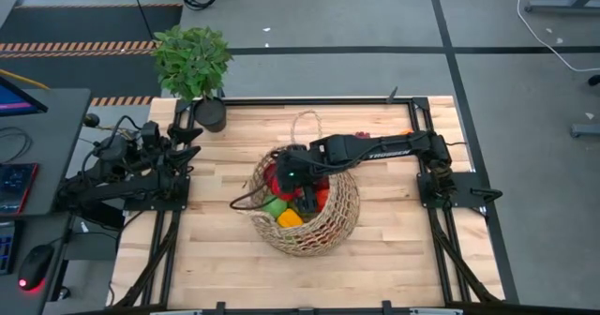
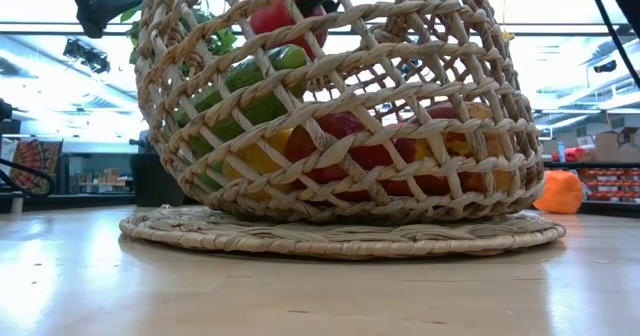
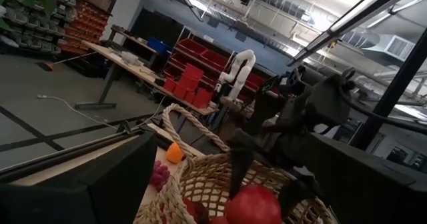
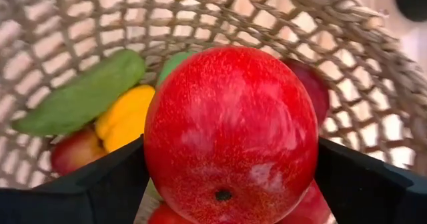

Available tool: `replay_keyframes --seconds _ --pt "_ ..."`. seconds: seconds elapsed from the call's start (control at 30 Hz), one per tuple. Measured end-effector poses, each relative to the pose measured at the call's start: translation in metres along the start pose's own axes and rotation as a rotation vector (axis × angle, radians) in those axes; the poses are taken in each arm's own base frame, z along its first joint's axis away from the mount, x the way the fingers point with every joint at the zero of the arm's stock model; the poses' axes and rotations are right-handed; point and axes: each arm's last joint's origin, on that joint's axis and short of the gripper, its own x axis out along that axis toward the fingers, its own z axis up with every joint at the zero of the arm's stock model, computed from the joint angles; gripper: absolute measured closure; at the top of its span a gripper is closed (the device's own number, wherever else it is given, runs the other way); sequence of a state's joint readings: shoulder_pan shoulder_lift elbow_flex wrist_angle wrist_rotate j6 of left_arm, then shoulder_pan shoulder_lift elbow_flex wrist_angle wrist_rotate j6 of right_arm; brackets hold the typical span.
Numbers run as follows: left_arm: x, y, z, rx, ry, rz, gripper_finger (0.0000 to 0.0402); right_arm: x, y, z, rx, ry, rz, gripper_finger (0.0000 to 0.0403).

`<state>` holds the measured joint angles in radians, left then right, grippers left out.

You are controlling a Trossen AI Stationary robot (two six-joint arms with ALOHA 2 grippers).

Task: Build produce basket
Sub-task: Put the red apple into the brown basket

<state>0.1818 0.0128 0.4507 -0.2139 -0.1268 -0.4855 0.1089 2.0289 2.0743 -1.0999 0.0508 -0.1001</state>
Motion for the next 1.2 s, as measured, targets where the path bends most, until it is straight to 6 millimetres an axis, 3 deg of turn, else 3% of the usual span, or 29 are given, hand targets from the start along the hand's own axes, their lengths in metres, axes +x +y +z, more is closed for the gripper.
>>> replay_keyframes --seconds 0.3,0.53,0.63,0.8,0.97,1.2 --pt "0.000 0.000 0.000 0.000 -0.001 0.000 0.0012 0.001 -0.011 -0.003 0.099 0.012 0.039 0.0004" --pt "0.000 0.000 0.000 0.000 0.000 0.000 0.0012 -0.034 -0.008 0.012 0.109 -0.089 -0.019 0.0006" --pt "0.000 0.000 0.000 0.000 0.000 0.000 0.0012 -0.028 -0.017 -0.001 0.175 0.040 0.019 0.0007" --pt "0.000 0.000 0.000 0.000 0.000 0.000 0.0012 -0.033 -0.021 0.000 0.373 0.019 0.019 0.0007" --pt "0.000 0.000 0.000 0.000 0.000 0.000 0.0012 -0.033 -0.015 -0.007 0.292 0.098 0.129 0.0007" --pt "0.000 0.000 0.000 0.000 0.000 0.000 0.0012 -0.036 -0.020 -0.004 0.345 0.043 0.009 0.0007"
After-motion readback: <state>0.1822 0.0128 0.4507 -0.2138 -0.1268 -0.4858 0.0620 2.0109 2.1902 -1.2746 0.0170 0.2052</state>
